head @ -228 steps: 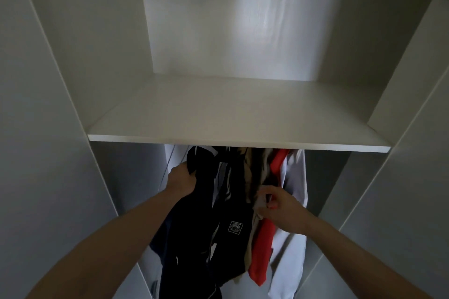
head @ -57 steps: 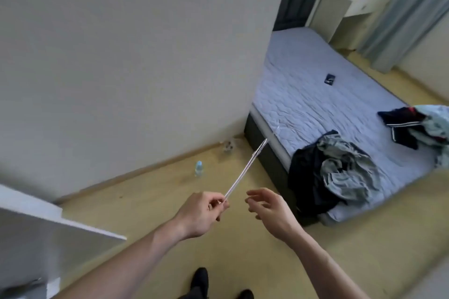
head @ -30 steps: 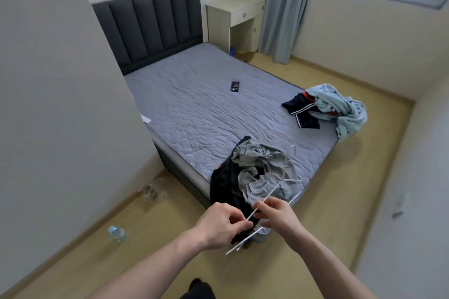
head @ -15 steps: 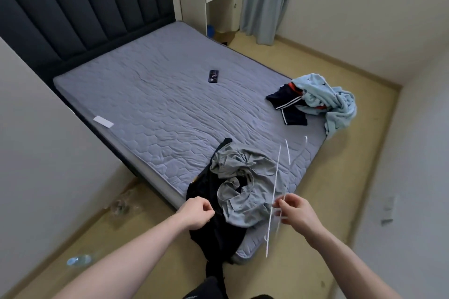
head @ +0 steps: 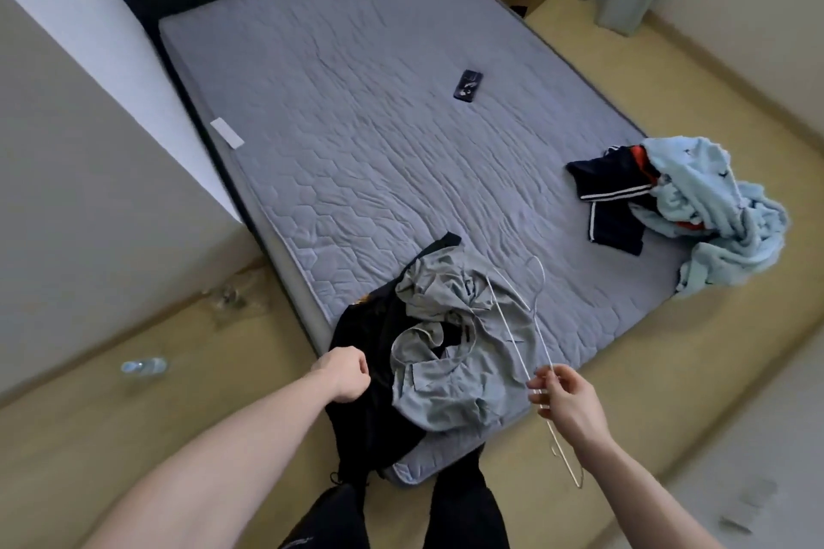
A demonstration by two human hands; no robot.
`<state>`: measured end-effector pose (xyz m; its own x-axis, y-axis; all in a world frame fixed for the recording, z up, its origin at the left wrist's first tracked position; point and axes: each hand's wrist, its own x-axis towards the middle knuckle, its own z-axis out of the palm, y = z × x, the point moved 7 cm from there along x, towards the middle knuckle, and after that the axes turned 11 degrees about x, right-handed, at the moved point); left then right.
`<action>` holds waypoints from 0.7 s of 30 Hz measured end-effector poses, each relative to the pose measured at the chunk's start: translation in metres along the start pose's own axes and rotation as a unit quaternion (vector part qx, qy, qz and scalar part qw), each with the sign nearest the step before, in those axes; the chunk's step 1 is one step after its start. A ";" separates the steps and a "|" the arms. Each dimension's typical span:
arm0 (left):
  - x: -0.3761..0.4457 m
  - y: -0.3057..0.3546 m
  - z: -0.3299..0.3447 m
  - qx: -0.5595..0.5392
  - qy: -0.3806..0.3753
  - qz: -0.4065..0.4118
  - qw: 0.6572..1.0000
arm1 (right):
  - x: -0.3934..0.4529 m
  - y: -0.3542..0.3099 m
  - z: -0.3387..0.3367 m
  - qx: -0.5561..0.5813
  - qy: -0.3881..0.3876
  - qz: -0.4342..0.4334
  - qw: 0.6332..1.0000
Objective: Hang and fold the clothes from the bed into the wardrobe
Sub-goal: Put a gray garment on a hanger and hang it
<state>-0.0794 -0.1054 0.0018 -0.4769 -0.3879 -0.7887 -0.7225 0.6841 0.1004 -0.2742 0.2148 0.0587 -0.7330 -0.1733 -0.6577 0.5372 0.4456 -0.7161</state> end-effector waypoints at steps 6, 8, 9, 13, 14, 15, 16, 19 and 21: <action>0.036 0.031 0.025 -0.062 -0.011 -0.070 0.996 | 0.077 -0.017 0.001 -0.025 -0.079 -0.010 0.996; 0.054 0.044 0.032 -0.089 -0.005 -0.080 0.993 | 0.100 -0.021 0.005 -0.041 -0.107 -0.021 0.993; 0.064 0.050 0.036 -0.106 -0.002 -0.085 0.991 | 0.111 -0.022 0.007 -0.051 -0.121 -0.028 0.991; 0.108 0.067 0.067 -0.148 -0.009 -0.109 0.983 | 0.155 -0.023 0.019 -0.084 -0.157 -0.055 0.982; 0.120 0.069 0.077 -0.150 -0.015 -0.115 0.982 | 0.165 -0.021 0.023 -0.088 -0.163 -0.067 0.981; 0.132 0.071 0.089 -0.153 -0.021 -0.120 0.981 | 0.175 -0.018 0.027 -0.090 -0.167 -0.077 0.979; 0.142 0.072 0.101 -0.158 -0.027 -0.127 0.979 | 0.185 -0.014 0.031 -0.093 -0.171 -0.086 0.977; 0.172 0.070 0.143 -0.169 -0.057 -0.143 0.974 | 0.213 0.009 0.044 -0.096 -0.168 -0.103 0.976; 0.189 0.066 0.171 -0.177 -0.075 -0.153 0.969 | 0.226 0.029 0.050 -0.095 -0.158 -0.109 0.977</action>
<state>-0.1316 -0.0275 -0.2443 -0.1540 -0.4263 -0.8914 -0.9580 0.2852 0.0291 -0.4035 0.1447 -0.1219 -0.6403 -0.5316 -0.5545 0.2732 0.5171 -0.8112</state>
